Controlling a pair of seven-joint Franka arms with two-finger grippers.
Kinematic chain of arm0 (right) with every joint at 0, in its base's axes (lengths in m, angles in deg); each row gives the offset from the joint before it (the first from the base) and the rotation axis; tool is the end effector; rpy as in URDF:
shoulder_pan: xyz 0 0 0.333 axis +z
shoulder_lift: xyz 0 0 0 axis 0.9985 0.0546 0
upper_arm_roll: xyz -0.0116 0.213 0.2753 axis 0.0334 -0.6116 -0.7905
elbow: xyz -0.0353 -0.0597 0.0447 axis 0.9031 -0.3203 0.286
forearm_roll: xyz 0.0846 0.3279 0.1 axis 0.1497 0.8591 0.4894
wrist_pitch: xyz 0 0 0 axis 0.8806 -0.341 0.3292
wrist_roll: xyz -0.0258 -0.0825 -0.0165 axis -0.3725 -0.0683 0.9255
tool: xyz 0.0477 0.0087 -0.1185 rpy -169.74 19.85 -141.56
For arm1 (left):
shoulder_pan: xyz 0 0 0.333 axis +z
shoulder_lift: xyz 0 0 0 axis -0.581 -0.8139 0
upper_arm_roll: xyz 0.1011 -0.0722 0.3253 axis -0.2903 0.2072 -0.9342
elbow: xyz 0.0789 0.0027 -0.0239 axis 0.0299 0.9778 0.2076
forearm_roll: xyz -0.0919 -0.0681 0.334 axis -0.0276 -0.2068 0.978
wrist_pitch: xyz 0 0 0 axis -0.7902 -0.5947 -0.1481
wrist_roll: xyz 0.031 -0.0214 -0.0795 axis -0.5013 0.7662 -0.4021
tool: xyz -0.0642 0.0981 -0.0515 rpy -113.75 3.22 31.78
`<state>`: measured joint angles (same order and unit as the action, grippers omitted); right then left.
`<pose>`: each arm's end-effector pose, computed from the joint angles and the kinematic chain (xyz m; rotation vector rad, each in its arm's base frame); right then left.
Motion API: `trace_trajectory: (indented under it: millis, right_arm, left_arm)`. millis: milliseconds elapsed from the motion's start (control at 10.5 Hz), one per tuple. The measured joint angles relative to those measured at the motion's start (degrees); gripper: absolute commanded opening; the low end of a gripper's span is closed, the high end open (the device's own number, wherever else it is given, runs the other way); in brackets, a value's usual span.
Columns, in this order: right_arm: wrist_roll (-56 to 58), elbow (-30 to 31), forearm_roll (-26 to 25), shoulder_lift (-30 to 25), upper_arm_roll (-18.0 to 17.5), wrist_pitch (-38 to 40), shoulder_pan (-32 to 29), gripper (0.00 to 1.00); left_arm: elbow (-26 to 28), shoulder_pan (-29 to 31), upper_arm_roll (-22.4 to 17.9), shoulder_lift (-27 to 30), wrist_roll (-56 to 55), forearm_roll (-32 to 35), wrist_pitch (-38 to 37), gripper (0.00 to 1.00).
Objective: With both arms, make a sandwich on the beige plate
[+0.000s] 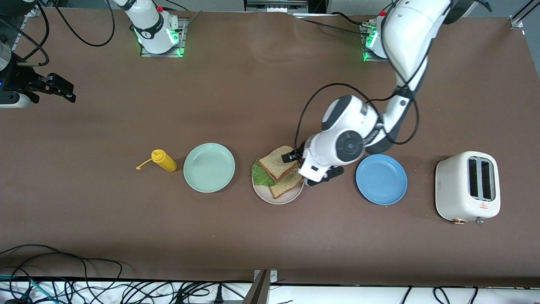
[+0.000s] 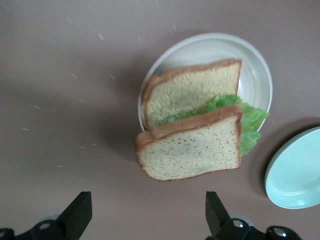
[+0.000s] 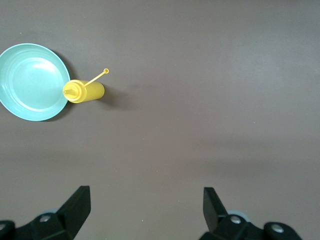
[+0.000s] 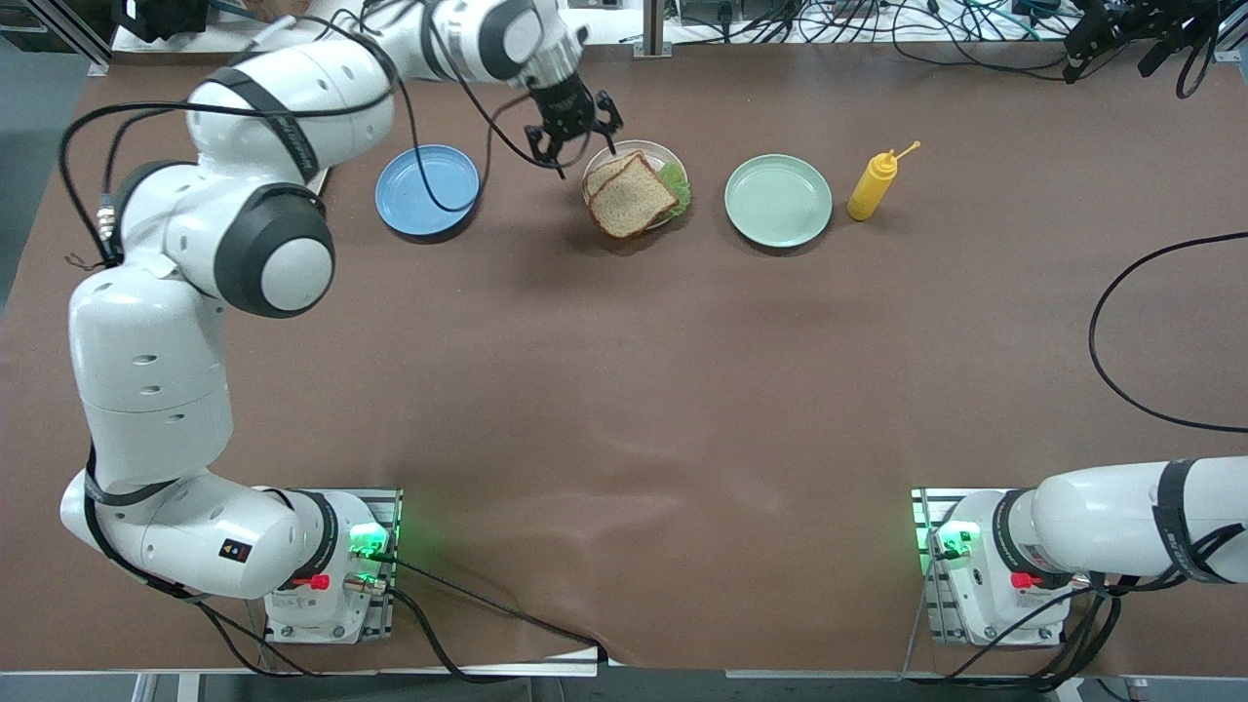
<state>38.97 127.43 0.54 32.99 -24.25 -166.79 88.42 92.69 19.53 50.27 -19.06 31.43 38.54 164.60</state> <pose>0.4894 -0.0237 0.5924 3.1037 0.0847 -0.0362 0.6199 -0.3384 0.3600 2.8330 0.5528 -0.4442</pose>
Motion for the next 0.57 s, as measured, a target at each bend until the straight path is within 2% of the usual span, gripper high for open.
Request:
trace_trajectory:
  millis: [286,572]
  right_arm:
    - [0.0,-0.01,0.0,0.06,0.02,0.02,-0.03,1.0]
    - [0.0,-0.03,0.01,0.14,0.01,0.03,-0.05,1.0]
  left_arm:
    - [-0.26,7.2,-0.23,7.59,6.54,2.42,-10.54,1.0]
    - [-0.25,10.93,-0.26,13.39,14.51,11.75,-16.93,1.0]
